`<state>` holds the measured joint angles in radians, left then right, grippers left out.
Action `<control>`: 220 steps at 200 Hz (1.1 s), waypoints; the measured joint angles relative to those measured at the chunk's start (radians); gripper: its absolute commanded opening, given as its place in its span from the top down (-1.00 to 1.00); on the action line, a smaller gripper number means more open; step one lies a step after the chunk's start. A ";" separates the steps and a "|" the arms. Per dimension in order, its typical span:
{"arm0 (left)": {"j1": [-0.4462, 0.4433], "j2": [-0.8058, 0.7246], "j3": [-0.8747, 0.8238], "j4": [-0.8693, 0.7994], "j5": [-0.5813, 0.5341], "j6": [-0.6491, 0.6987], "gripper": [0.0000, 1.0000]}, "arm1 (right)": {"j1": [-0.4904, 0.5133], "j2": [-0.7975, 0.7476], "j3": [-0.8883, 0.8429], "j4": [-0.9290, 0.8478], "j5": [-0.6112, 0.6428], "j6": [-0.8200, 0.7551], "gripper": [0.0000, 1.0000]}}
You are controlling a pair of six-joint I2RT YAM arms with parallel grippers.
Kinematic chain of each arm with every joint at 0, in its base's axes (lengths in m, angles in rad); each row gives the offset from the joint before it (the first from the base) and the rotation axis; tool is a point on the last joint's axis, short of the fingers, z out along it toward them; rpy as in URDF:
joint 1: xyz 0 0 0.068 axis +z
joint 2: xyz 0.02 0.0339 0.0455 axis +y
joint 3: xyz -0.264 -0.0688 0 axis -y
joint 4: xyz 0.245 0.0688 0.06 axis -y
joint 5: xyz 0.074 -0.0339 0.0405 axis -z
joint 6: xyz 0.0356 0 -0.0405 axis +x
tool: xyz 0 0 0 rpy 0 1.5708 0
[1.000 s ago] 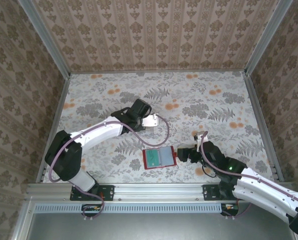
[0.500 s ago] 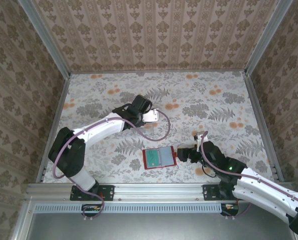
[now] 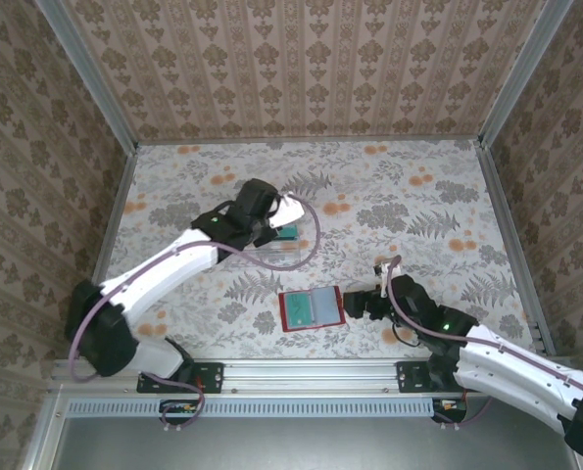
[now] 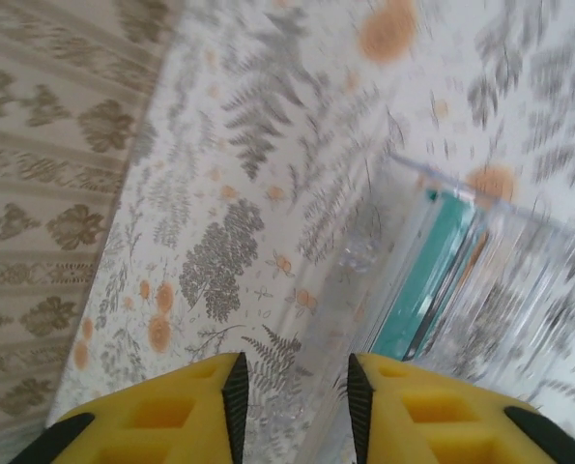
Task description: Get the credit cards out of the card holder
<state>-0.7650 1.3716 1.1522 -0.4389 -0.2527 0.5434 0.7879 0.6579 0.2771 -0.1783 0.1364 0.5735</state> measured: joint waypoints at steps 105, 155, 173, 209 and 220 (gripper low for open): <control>-0.027 -0.298 -0.392 -0.045 0.256 -0.978 0.42 | 0.044 0.343 0.113 0.145 -0.177 0.024 -0.07; -0.166 -0.279 -0.642 0.147 0.298 -1.297 0.78 | 0.087 0.509 0.171 0.224 -0.220 0.091 0.38; -0.198 -0.230 -0.662 0.209 0.296 -1.362 0.86 | 0.091 0.561 0.184 0.249 -0.235 0.121 0.39; -0.248 -0.121 -0.655 0.313 0.289 -1.421 0.91 | 0.105 0.648 0.223 0.270 -0.261 0.164 0.48; -0.261 -0.084 -0.644 0.325 0.285 -1.430 0.95 | 0.108 0.669 0.235 0.277 -0.267 0.173 0.50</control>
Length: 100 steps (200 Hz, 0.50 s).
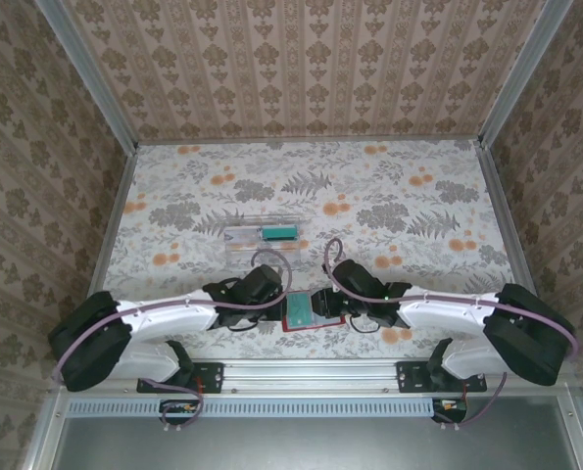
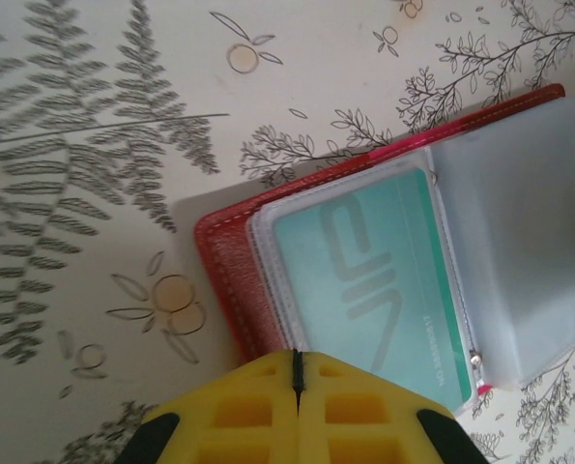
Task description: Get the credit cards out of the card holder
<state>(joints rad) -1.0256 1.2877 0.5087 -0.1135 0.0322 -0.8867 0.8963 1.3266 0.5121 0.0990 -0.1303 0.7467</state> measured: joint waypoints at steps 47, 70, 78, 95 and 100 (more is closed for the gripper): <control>-0.030 0.105 0.060 0.015 -0.017 -0.011 0.98 | 0.008 0.066 0.037 0.008 -0.013 0.041 0.57; -0.047 0.109 0.062 0.014 -0.029 -0.019 0.98 | 0.008 0.113 0.045 0.009 -0.015 0.056 0.57; -0.051 0.109 0.062 0.013 -0.033 -0.023 0.98 | 0.008 0.125 0.045 0.007 -0.017 0.063 0.57; -0.060 0.109 0.062 0.013 -0.041 -0.030 0.98 | 0.008 0.143 0.048 0.000 -0.017 0.072 0.53; -0.062 0.109 0.062 0.013 -0.044 -0.032 0.98 | 0.008 0.146 0.051 -0.002 -0.017 0.074 0.53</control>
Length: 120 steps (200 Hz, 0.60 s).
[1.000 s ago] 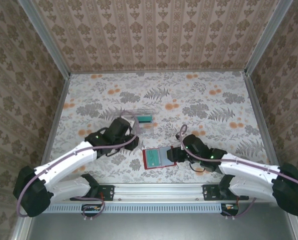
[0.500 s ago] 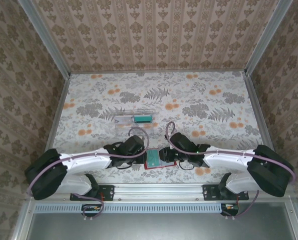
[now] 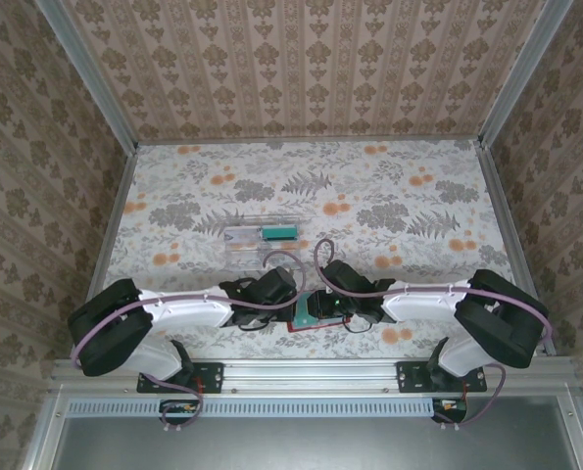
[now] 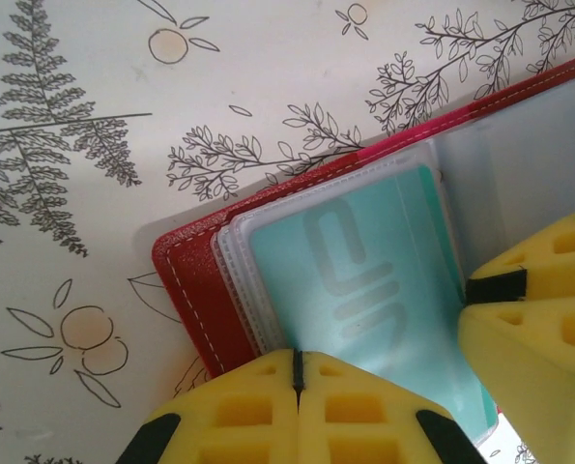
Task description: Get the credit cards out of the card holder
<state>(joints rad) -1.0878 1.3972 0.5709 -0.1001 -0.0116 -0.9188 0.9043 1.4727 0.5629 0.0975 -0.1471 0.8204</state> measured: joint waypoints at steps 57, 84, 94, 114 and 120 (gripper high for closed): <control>-0.013 0.012 0.007 0.001 -0.014 -0.010 0.99 | 0.000 -0.021 0.007 -0.034 0.013 0.023 0.50; -0.014 0.013 0.007 0.001 -0.015 -0.010 1.00 | 0.000 -0.049 0.005 -0.044 0.027 0.025 0.55; -0.017 0.014 0.008 0.001 -0.018 -0.010 1.00 | 0.000 -0.049 0.004 -0.044 0.027 0.029 0.58; -0.020 0.016 0.009 0.001 -0.019 -0.010 1.00 | 0.000 -0.048 0.002 -0.045 0.027 0.032 0.60; -0.020 0.016 0.010 0.000 -0.019 -0.010 1.00 | 0.000 -0.047 0.002 -0.045 0.027 0.033 0.60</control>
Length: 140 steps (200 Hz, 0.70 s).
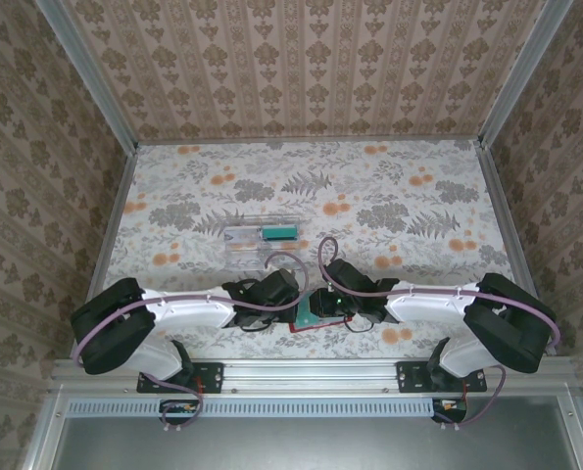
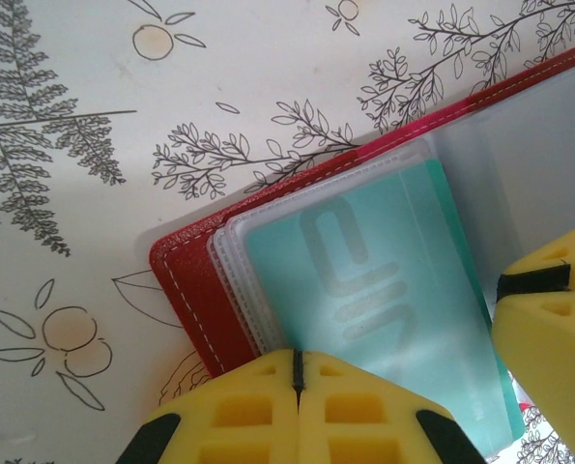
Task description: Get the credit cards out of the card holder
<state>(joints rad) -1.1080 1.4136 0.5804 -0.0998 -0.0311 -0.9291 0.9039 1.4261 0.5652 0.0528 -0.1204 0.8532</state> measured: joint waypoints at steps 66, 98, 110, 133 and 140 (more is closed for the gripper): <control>-0.011 0.021 0.018 0.000 -0.003 -0.003 1.00 | -0.012 0.005 -0.011 0.002 0.000 0.016 0.64; -0.011 0.027 0.024 0.000 -0.003 -0.003 1.00 | -0.025 0.005 -0.029 0.005 0.000 0.023 0.64; -0.011 0.027 0.024 0.000 -0.003 -0.004 1.00 | -0.029 0.005 -0.036 0.006 0.000 0.026 0.64; -0.013 0.027 0.025 0.000 -0.003 -0.006 1.00 | -0.037 0.002 -0.045 0.021 -0.005 0.034 0.64; -0.013 0.027 0.025 0.000 -0.003 -0.006 1.00 | -0.040 0.002 -0.047 0.027 -0.011 0.037 0.64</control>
<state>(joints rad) -1.1210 1.4406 0.6052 -0.0994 -0.0341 -0.9356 0.8639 1.4284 0.5179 0.0795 -0.1314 0.8902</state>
